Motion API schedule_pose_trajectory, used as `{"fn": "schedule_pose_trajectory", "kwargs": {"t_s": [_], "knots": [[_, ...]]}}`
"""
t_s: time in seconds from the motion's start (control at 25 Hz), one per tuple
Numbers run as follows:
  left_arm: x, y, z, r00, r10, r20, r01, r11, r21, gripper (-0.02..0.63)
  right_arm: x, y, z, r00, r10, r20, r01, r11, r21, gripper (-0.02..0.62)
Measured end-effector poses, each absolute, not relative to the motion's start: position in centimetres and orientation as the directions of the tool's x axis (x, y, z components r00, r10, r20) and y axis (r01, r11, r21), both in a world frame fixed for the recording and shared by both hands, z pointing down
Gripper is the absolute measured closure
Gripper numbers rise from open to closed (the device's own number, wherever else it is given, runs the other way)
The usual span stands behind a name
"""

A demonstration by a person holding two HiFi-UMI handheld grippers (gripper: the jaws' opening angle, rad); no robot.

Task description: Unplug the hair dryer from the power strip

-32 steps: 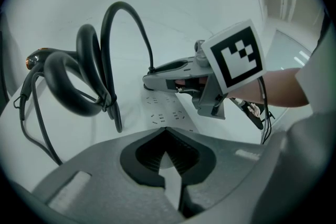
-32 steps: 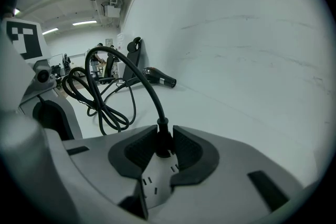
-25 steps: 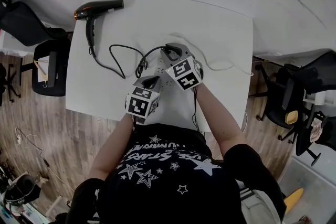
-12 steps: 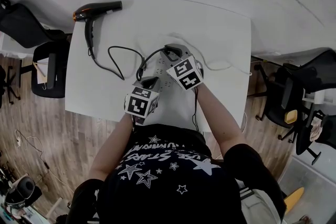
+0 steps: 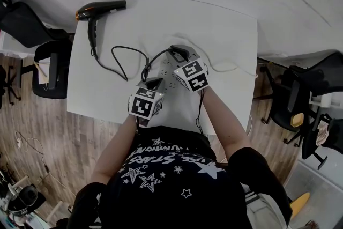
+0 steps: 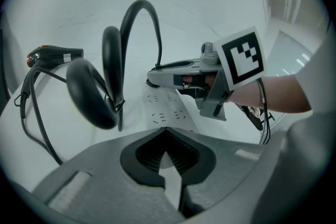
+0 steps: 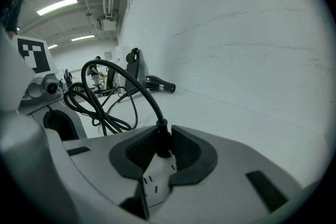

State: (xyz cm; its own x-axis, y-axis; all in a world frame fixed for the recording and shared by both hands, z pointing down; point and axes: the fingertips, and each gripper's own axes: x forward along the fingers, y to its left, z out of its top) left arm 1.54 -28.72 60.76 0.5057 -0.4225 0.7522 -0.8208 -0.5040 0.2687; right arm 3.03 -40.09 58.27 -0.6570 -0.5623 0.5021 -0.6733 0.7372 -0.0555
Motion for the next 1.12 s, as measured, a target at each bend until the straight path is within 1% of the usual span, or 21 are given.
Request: {"fn": "schedule_pose_trajectory", "kwargs": {"t_s": [0.12,0.24,0.48,0.72,1.12], "knots": [[1.6,-28.7,60.7,0.504,-0.422,0.753,-0.82,-0.507,0.264,0.6,3.0,-39.9,58.0,-0.665,-0.562,0.493,-0.663,0.748,-0.041,0.512],[1.6,-28.7,60.6,0.502,-0.424,0.754,-0.82,-0.509,0.26,0.6,2.7,-39.5,57.3,-0.661,-0.567,0.491,-0.637,0.77,0.032,0.512],[1.4,-28.8,60.8,0.502,-0.426,0.753,-0.824,-0.501,0.266,0.6,0.7,-39.5,53.9,-0.681,-0.58,0.447,-0.565,0.804,0.184,0.514],[1.6,-28.8,60.8,0.506,-0.421,0.753,-0.821,-0.502,0.271,0.599,1.0,-39.3,53.7,-0.69,-0.568,0.448,-0.566,0.81,0.155,0.512],[1.6,-28.8,60.8,0.498,-0.437,0.749,-0.823,-0.511,0.248,0.599,1.5,-38.9,52.3,-0.686,-0.592,0.424,-0.587,0.794,0.159,0.512]]}}
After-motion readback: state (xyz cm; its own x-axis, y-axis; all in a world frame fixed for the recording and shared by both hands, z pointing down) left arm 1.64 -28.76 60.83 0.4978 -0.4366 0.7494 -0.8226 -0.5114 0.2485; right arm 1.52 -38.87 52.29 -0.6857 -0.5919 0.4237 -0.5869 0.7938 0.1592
